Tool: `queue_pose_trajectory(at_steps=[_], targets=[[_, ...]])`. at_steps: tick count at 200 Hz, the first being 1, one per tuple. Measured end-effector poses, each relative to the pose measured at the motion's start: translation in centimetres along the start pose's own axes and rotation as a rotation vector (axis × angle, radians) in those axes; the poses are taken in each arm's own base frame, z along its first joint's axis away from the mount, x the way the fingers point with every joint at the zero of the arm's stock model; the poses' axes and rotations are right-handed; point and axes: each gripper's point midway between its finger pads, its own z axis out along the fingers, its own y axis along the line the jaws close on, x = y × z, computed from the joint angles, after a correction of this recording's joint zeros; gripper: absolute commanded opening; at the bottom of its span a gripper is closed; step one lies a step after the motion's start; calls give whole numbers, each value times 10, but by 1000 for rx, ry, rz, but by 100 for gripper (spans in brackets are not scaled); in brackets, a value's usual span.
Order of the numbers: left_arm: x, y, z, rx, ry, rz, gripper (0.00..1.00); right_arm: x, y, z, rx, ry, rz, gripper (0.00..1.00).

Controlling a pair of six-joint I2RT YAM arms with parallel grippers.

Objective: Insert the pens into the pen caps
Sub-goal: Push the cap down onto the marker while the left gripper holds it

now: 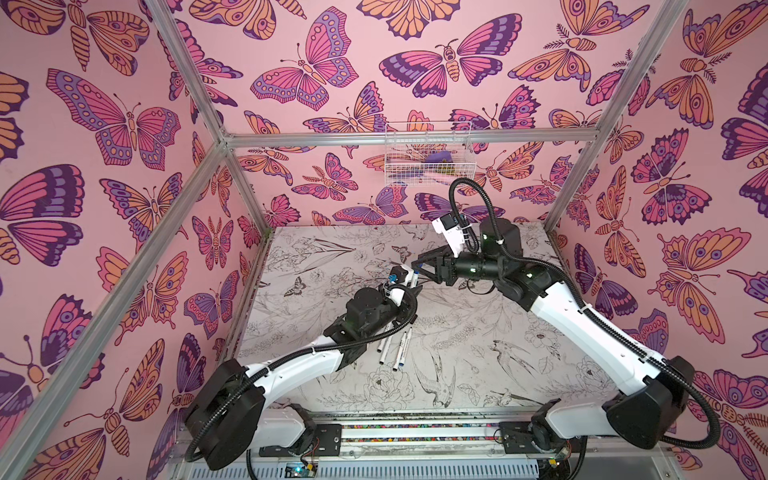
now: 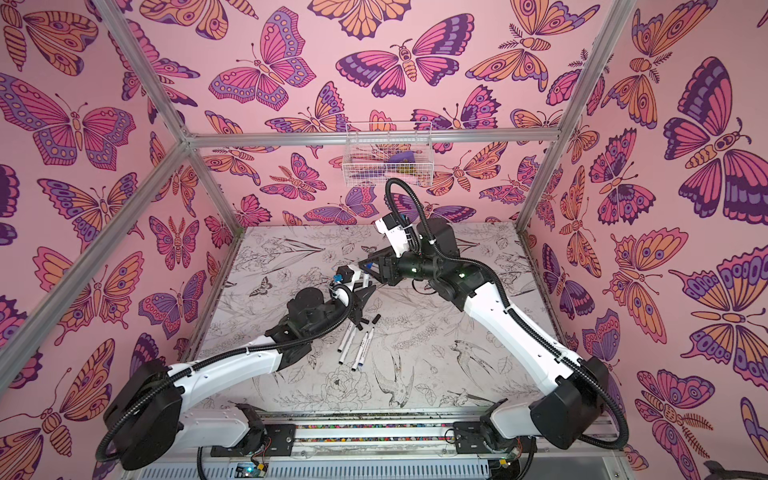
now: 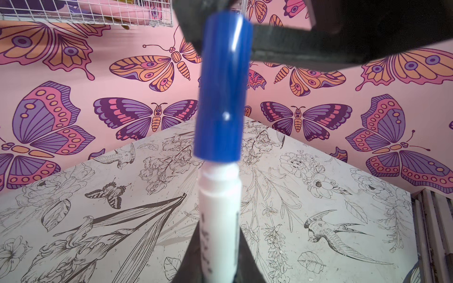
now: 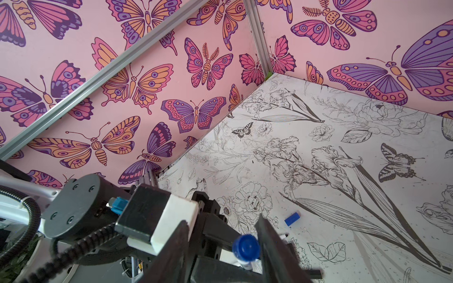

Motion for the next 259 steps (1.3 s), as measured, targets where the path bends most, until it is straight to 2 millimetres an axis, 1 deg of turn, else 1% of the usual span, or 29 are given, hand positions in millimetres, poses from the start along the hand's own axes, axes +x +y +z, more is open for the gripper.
queue_pose_trajectory(at_steps=[12,22,28,63,90,110,125,143,163,199,230,246,259], targets=[[1,0,0,0,1,0,0,0,2,0,-11,0,12,39],[1,0,0,-1,3,0,0,-1,3,1,-19,-2,16,32],[1,0,1,-2,3,0,0,-1,3,2,-22,-2,19,31],[1,3,1,-15,1,3,0,1,1,4,-21,3,37,34],[3,3,0,-19,4,13,0,0,-6,2,12,-1,39,43],[6,3,0,-19,10,15,0,-1,-11,1,41,-4,33,43],[8,3,-1,-19,14,14,0,-3,-13,-1,60,-7,22,43],[9,3,-1,-18,16,14,0,-6,-14,-3,73,-9,12,39],[9,2,-1,-16,15,14,0,-8,-14,-3,77,-7,10,39],[9,0,-1,-11,15,14,0,1,-22,7,83,24,29,40],[10,1,-1,-12,17,14,0,9,-27,16,82,53,45,35],[10,1,-1,-12,20,14,0,10,-26,17,74,56,46,31],[10,1,-1,-12,20,14,0,10,-24,18,69,58,44,30]])
